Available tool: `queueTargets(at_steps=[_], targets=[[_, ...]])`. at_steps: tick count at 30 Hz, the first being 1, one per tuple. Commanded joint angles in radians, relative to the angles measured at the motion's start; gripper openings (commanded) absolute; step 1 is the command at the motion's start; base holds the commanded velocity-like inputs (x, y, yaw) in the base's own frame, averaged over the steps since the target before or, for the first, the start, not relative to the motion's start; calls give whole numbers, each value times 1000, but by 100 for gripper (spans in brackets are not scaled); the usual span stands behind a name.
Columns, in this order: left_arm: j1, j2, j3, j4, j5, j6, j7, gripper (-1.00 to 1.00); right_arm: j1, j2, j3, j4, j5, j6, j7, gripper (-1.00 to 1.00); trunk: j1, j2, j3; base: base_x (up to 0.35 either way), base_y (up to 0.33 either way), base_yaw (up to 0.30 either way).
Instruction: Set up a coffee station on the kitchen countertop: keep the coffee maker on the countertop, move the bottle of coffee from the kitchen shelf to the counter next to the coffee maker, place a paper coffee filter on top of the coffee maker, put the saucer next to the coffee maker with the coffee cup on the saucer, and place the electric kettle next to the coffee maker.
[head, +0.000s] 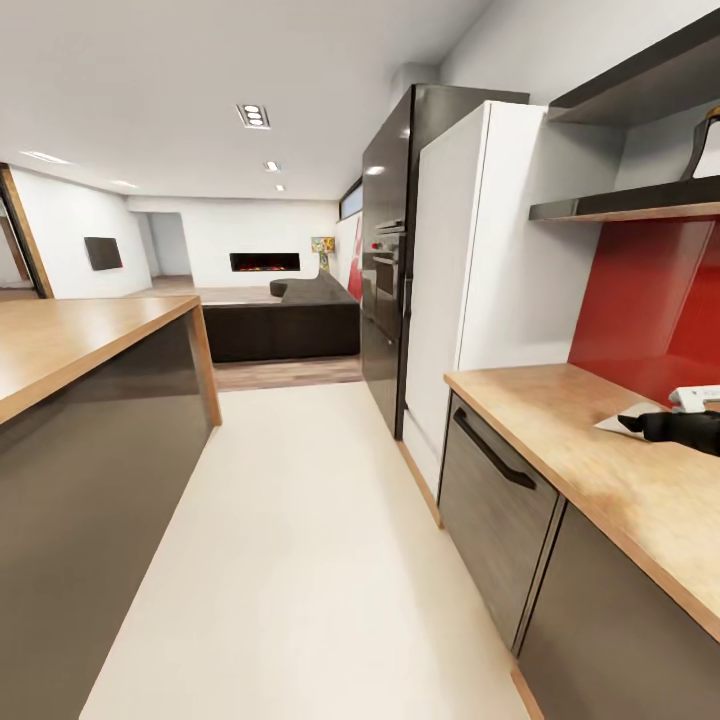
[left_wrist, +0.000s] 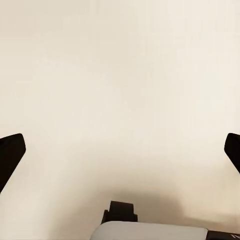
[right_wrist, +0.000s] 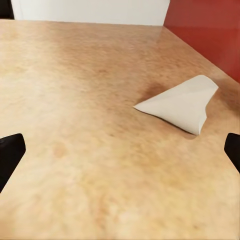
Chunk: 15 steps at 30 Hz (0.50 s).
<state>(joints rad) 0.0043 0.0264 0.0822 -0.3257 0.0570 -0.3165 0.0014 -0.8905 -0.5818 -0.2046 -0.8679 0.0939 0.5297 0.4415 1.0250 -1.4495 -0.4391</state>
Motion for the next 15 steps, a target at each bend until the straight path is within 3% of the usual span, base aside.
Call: queueTargets(at_steps=[1,15], targets=[[0,0,-1,-1,6,-1,0,100,-1,0,-3,3,12,-3,8,100,0,-1,-1,10,-3,0],[0,0,-1,-3,6,-1,0,100,-1,0,-4,39,17,-30,8,100,0,-1,-1,38,-10,0]])
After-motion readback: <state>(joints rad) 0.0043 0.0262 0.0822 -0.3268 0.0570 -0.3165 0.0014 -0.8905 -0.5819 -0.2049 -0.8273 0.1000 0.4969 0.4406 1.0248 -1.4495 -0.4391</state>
